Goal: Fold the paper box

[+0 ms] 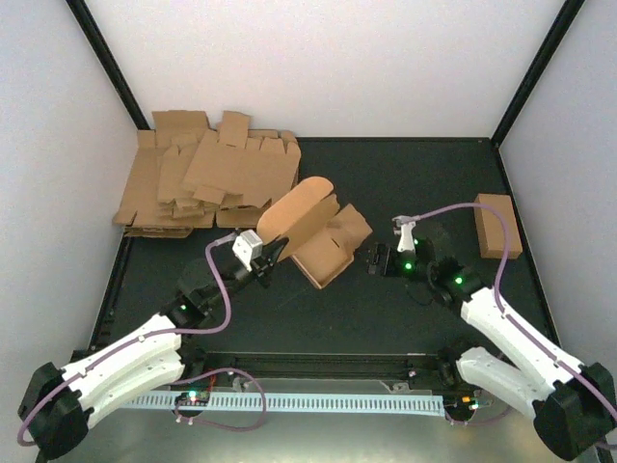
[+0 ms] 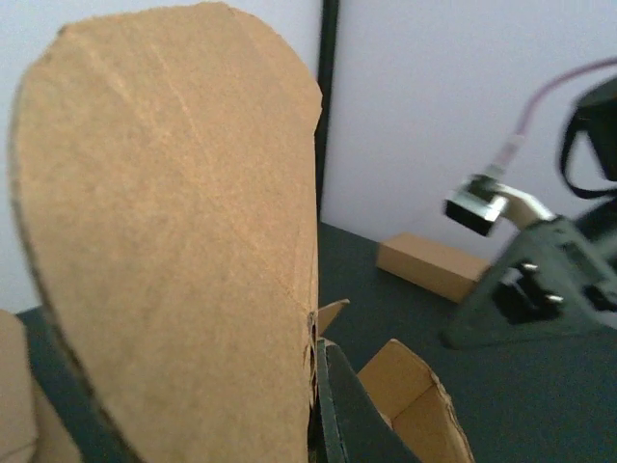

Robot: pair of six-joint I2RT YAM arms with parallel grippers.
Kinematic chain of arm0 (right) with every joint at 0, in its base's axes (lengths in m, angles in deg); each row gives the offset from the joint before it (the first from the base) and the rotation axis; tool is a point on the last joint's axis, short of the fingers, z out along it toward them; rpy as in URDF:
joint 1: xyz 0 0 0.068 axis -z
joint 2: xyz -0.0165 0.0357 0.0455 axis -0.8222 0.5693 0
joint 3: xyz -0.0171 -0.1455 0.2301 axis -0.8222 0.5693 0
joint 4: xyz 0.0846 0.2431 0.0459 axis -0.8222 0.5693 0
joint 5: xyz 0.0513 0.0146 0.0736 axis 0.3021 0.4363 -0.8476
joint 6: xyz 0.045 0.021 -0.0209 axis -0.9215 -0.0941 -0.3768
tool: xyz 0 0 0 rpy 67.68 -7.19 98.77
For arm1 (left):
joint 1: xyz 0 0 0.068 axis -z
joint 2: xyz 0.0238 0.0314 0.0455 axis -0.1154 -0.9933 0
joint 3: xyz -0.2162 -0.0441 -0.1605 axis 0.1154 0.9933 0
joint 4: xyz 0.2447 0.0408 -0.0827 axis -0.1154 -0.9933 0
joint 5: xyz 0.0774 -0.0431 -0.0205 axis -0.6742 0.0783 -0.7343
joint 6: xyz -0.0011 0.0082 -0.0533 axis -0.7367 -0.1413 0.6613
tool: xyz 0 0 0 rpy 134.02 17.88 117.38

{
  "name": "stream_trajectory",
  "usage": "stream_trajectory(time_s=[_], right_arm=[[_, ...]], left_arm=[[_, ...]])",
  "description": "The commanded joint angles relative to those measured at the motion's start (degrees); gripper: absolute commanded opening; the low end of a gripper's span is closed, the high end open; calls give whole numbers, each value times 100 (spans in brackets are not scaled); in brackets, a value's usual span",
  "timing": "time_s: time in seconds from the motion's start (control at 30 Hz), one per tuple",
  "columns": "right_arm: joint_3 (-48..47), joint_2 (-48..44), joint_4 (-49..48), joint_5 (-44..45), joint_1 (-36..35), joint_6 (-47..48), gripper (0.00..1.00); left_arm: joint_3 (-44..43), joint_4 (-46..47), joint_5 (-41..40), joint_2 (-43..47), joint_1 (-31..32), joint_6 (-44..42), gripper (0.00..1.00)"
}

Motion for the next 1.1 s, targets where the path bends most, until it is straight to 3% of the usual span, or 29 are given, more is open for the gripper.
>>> stream_trajectory(time_s=[0.0,0.07,0.23,0.43,0.6,0.8,1.07], right_arm=[[-441,372,895,542,61,978,93],[-460,454,794,658,93,1152,87],[-633,956,789,567,122,1368,56],[-212,1337,154,-150,126,1327,32],[572,1292,-1049,-626,126,1010,22],[1124,1673,-1968,-895,124,597,2],[1497,2091,-2875,-1177,79,362,2]], left_arm=[[264,46,1130,228,-43,484,1],[426,76,1365,215,-44,461,2],[604,113,1779,-41,-36,325,1],[661,85,1907,-433,-38,142,2],[891,502,1686,-734,-40,296,2],[892,739,1543,-1247,-45,600,2],[1107,1285,1465,-1444,-48,936,2]])
